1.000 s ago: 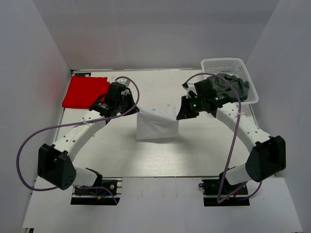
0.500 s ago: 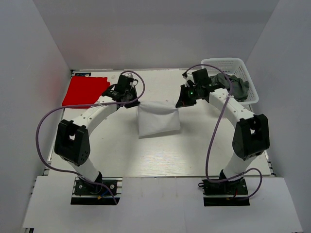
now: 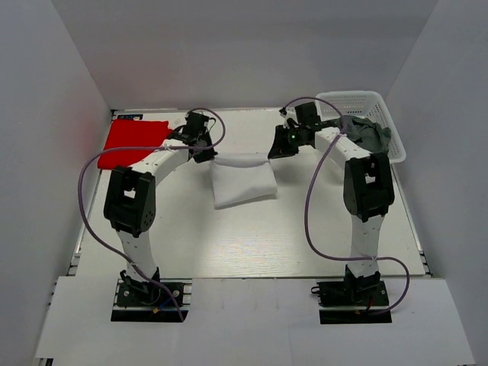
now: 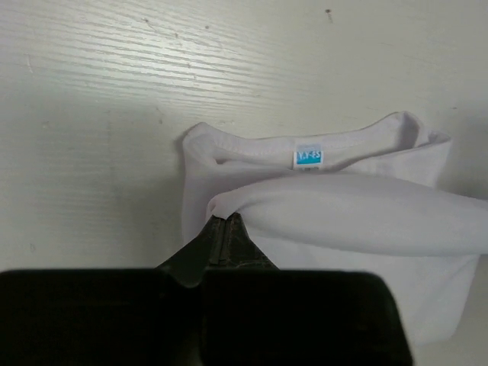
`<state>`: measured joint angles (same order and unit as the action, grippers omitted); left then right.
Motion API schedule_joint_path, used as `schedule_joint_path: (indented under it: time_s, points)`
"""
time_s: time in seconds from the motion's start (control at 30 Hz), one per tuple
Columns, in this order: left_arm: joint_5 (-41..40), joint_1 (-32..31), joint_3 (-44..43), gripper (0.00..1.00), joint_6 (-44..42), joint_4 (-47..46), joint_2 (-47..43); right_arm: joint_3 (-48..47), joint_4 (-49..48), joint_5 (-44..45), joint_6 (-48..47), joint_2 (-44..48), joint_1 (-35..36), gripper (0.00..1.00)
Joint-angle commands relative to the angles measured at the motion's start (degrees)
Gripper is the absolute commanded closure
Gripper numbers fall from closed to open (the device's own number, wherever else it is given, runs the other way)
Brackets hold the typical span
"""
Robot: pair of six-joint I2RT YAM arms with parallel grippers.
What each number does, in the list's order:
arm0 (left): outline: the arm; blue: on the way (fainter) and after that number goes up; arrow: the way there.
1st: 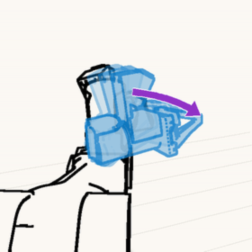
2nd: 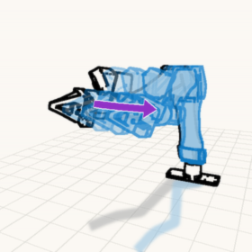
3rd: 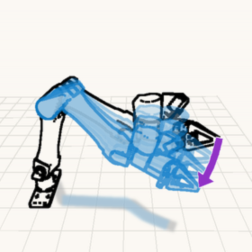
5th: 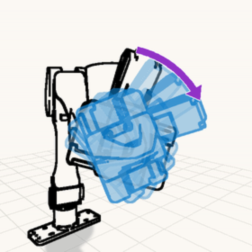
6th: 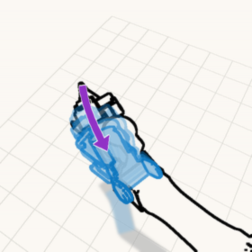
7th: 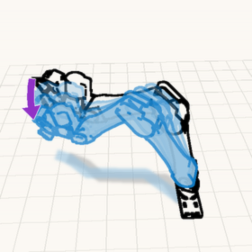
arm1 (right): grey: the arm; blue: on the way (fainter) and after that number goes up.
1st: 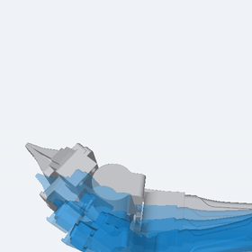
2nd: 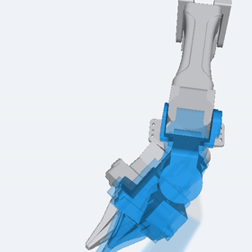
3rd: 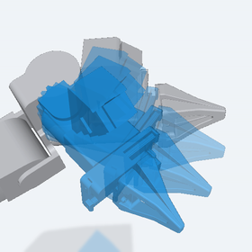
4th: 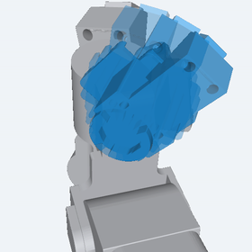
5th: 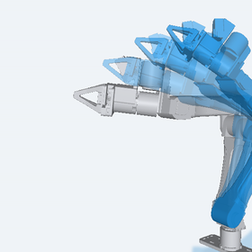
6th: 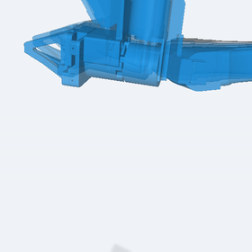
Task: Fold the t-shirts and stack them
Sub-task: Fold the long partially folded tshirt into a neat square, then smooth out wrinkles on the folded tshirt
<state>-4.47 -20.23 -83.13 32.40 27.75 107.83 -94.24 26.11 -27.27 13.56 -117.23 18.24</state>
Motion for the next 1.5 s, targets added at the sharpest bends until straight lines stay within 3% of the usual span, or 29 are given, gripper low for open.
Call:
schedule_joint_path:
  time_s: [0.0,0.07,0.13,0.17,0.27,0.47,0.5,0.53,0.7,0.83,1.0,1.1,1.3,1.47]
  points:
    - [-2.12,1.94,-1.68,0.97,-0.32,-2.25,0.8,-2.35,-7.09,0.01,-2.58,-3.17,-0.93,0.72]
    - [-2.12,2.56,-2.82,0.85,0.37,-4.27,2.9,-3.15,-9.31,2.03,-2.48,-4.14,-1.1,0.57]
    - [-2.12,3.7,-5.18,0.53,0.38,-4.28,3.44,-2.45,-17.13,3.62,-2.84,-4.32,-1.19,0.45]
    - [-1.51,3.71,-6.24,0.26,0.38,-3.32,4.22,-3.75,-18.01,5.54,-2.93,-4.32,-1.1,0.43]
    - [-0.98,3.71,-7.13,0.0,0.38,-2.61,3.1,-2.64,-17.14,3.29,-4.68,-2.22,-0.84,0.39]
    - [2.88,3.71,2.7,0.0,0.38,-5.77,-5.17,10.88,-19.17,-0.24,-4.69,7.36,0.3,0.38]
    - [5.06,3.71,4.19,0.0,-0.4,-7.34,-5.87,11.87,-18.64,-2.85,-4.6,9.54,0.48,0.33]
    - [6.39,3.1,4.73,0.0,-0.93,-8.23,-6.49,12.58,-18.55,-4.1,-4.25,10.26,0.83,0.1]
    - [19.55,2.47,6.4,0.0,-1.47,-13.76,-6.15,19.53,-20.57,-5.87,-2.4,16.93,6.18,0.1]
    - [21.26,2.47,6.4,0.0,-0.42,-14.65,-1.68,25.65,-27.14,-9.53,-1.26,19.76,9.09,0.1]
    - [20.73,3.17,2.63,0.0,0.82,-10.53,5.98,34.19,-50.91,-17.28,7.69,16.97,10.76,0.1]
    - [19.51,3.71,2.63,0.0,2.31,-10.52,9.31,36.14,-58.51,-20.54,13.59,11.86,10.07,0.1]
    - [15.81,3.71,2.01,0.0,2.93,-7.53,11.79,36.57,-51.25,-12.99,11.49,4.3,8.92,0.1]
    - [12.56,4.23,0.96,0.0,2.93,-7.01,11.26,43.43,-50.54,-5.8,9.56,5.25,8.39,0.1]
